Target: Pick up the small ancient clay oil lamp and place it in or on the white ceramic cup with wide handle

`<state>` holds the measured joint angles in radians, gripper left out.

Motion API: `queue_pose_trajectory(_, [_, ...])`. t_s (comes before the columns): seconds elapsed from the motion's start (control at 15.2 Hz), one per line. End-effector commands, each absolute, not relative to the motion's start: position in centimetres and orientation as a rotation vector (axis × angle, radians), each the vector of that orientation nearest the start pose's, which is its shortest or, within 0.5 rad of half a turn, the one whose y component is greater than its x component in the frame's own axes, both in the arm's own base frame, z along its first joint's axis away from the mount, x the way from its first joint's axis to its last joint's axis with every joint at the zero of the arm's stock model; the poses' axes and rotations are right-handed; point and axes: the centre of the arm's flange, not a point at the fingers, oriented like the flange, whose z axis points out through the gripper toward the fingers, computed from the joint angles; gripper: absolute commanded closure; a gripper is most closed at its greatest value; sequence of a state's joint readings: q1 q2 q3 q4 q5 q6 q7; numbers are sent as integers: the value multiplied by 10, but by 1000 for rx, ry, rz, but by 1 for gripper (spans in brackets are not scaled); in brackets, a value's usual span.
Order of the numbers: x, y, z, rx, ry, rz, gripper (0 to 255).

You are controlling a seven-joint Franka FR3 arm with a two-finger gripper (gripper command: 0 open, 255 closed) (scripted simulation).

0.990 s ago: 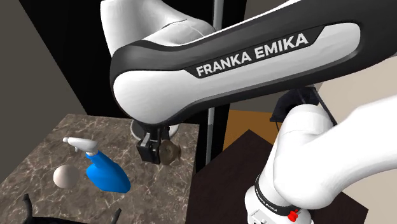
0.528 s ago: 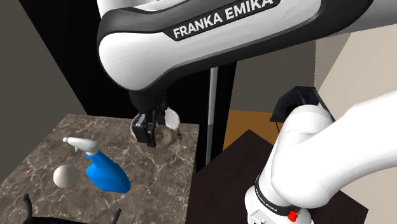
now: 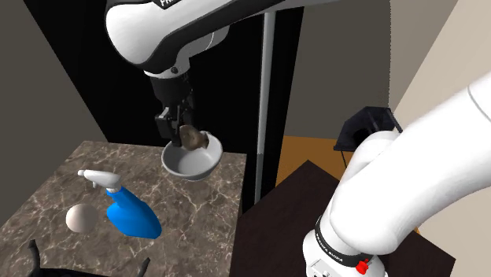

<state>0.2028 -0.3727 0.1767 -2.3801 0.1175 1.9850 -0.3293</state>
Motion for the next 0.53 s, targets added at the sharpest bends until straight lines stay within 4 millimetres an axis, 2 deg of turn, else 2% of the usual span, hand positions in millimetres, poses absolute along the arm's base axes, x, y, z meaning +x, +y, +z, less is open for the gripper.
queue_pose_trajectory(0.0, [424, 161, 460, -2938, -986, 42, 255])
queue_pose_trajectory(0.13, [449, 152, 461, -2938, -986, 42, 255])
queue_pose_trajectory(0.46, [449, 152, 435, -2938, -986, 42, 255])
